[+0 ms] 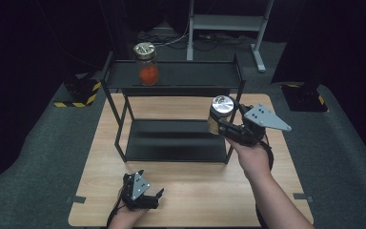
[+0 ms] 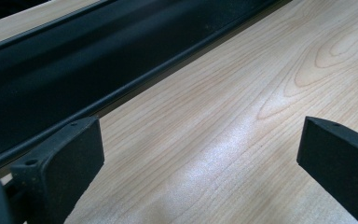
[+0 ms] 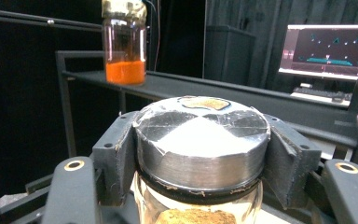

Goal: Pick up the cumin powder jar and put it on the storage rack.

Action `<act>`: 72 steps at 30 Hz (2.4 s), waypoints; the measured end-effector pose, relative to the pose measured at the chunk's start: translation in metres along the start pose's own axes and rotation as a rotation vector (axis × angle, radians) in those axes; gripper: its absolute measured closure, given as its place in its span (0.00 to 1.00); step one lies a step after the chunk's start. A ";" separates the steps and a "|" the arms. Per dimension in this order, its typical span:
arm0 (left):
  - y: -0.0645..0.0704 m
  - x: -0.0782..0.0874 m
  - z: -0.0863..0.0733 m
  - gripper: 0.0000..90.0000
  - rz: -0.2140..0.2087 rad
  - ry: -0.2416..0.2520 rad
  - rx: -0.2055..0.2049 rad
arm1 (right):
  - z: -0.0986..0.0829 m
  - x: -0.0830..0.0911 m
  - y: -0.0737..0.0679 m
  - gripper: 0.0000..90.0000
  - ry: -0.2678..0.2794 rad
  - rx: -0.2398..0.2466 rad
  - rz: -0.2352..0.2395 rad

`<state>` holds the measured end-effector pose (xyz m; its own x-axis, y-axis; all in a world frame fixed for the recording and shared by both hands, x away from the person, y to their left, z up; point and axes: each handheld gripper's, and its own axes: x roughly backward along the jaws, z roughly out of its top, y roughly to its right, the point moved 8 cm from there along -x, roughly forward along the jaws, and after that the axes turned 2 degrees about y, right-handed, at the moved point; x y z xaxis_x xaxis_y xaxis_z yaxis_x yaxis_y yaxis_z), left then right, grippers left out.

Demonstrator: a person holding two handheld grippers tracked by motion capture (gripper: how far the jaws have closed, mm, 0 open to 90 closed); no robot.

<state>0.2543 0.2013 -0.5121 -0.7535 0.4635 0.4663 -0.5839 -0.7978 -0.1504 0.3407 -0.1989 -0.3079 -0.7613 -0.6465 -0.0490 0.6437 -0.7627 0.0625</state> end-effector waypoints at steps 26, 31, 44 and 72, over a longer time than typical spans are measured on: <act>-0.002 0.001 -0.001 0.01 -0.008 0.007 0.010 | 0.050 -0.022 0.007 0.38 0.080 0.018 -0.030; -0.001 0.001 -0.001 0.01 -0.007 0.009 0.010 | 0.061 -0.026 0.006 0.38 0.089 0.029 -0.039; -0.002 0.001 -0.001 0.01 -0.007 0.012 0.011 | 0.080 -0.047 0.003 0.38 0.093 0.051 -0.063; -0.004 0.003 -0.003 0.01 -0.014 0.028 0.027 | 0.075 -0.110 0.018 0.38 0.065 0.029 -0.135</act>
<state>0.2537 0.2066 -0.5129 -0.7537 0.4847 0.4438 -0.5860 -0.8014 -0.1200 0.4303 -0.1404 -0.2267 -0.8335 -0.5387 -0.1233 0.5327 -0.8425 0.0796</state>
